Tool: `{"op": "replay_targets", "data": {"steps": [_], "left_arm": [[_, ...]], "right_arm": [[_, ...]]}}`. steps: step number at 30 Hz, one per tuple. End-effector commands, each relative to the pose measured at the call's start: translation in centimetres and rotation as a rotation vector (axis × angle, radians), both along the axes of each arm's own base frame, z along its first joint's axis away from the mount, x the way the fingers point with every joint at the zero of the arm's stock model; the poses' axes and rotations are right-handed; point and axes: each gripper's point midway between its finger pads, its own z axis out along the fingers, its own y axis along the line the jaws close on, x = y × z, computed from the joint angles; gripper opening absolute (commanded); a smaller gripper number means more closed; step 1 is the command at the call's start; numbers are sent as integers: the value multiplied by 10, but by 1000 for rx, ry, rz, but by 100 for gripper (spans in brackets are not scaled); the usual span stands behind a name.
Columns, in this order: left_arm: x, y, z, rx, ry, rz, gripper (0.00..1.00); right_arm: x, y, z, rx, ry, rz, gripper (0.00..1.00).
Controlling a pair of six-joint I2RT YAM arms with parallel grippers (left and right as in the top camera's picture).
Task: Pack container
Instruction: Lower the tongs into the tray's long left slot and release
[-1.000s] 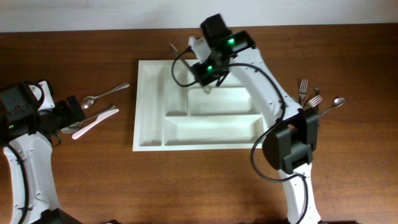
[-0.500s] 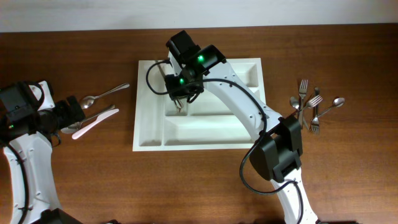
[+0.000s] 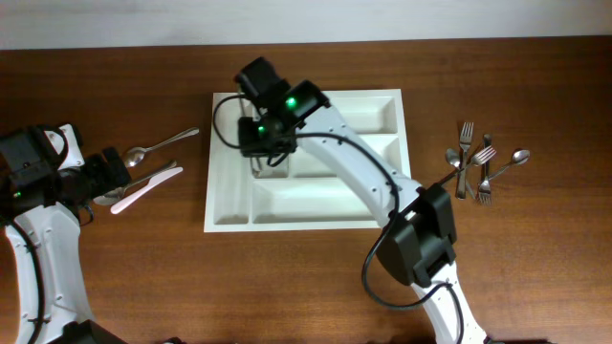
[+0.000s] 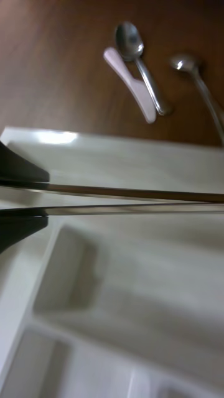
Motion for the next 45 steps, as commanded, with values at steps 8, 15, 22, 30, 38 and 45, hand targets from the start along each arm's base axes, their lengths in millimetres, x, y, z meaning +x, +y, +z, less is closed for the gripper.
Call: {"op": "replay_targets", "data": {"steps": [8,15,22,30,38,45], "left_arm": [[4,0,5,-14,-17,1,99],[4,0,5,-14,-17,1,99],[4,0,5,-14,-17,1,99],[4,0,5,-14,-17,1,99],[4,0,5,-14,-17,1,99],[4,0,5,-14,-17,1,99]], "right_arm": [[-3,13,-10,2,-16,-97,4],[-9,19,-31,4,7,-104,4],[-20,29,-41,7,26,-117,4],[-20,33,-43,-1,4,-120,5],[-30,46,-42,7,-13,-54,36],[-16,37,-7,33,-75,-8,40]]}}
